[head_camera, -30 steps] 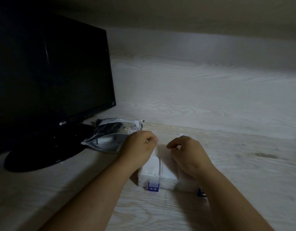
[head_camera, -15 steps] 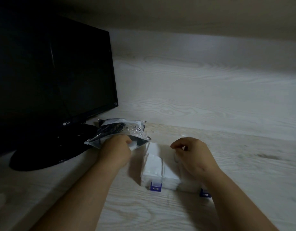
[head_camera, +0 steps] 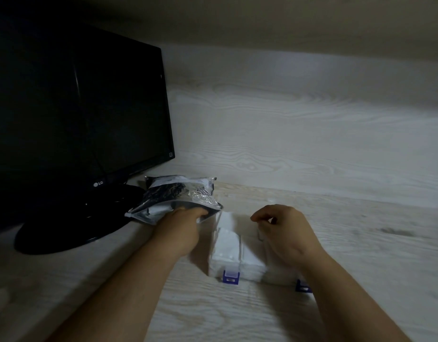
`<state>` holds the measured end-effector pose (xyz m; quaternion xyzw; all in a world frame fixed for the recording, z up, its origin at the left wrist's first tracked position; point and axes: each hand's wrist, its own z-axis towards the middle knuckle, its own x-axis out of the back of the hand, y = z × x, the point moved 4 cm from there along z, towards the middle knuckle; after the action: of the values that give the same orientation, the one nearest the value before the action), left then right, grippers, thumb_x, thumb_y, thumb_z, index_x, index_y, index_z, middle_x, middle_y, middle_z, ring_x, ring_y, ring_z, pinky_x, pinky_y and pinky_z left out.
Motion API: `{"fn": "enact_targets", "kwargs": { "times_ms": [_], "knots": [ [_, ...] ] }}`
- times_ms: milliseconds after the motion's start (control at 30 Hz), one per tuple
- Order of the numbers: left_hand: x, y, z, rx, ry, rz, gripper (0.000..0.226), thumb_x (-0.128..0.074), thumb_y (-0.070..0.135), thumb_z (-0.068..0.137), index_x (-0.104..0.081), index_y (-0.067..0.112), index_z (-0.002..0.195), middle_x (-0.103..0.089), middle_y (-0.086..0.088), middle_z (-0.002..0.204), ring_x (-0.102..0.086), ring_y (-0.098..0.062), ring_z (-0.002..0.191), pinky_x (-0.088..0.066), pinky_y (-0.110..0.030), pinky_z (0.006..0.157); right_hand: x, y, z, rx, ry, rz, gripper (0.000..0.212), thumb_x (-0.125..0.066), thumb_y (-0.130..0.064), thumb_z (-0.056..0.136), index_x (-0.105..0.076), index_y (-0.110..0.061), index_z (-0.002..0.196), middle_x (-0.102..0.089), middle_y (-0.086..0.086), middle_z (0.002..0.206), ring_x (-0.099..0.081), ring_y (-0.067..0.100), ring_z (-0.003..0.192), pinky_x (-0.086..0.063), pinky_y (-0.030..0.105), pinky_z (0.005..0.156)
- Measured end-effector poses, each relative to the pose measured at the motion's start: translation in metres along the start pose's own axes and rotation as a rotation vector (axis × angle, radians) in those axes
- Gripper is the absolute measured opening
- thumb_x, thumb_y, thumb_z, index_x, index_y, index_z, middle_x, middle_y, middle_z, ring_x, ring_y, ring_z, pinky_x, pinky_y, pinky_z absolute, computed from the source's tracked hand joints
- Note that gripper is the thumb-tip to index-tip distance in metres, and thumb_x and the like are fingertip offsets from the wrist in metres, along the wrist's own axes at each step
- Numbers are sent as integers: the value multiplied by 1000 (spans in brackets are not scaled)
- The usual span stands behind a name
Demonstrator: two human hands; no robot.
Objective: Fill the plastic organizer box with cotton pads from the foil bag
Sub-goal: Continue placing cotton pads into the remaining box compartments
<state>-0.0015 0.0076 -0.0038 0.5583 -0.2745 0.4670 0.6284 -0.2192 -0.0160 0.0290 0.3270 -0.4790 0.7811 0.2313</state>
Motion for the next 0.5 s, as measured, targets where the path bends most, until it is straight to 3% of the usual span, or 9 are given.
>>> {"fn": "enact_targets", "kwargs": {
  "times_ms": [233,500],
  "knots": [
    [-1,1,0,-2,5,-18,52,-48,4,78,-65,31,120,-61,-3,125,-57,-22,116,-47,-32,98,0,0,0,-8,-9,7,25,-57,-12,89,-74,-30,95,-64,-17,89,-58,-2,74,-38,4,62],
    [9,0,4,95,123,-5,39,-53,5,85,-61,18,121,-62,-7,127,-56,-25,118,-46,-32,96,0,-1,-1,-16,-13,23,24,-58,-11,89,-73,-29,94,-61,-18,86,-57,-2,73,-39,6,63]
  ]
}}
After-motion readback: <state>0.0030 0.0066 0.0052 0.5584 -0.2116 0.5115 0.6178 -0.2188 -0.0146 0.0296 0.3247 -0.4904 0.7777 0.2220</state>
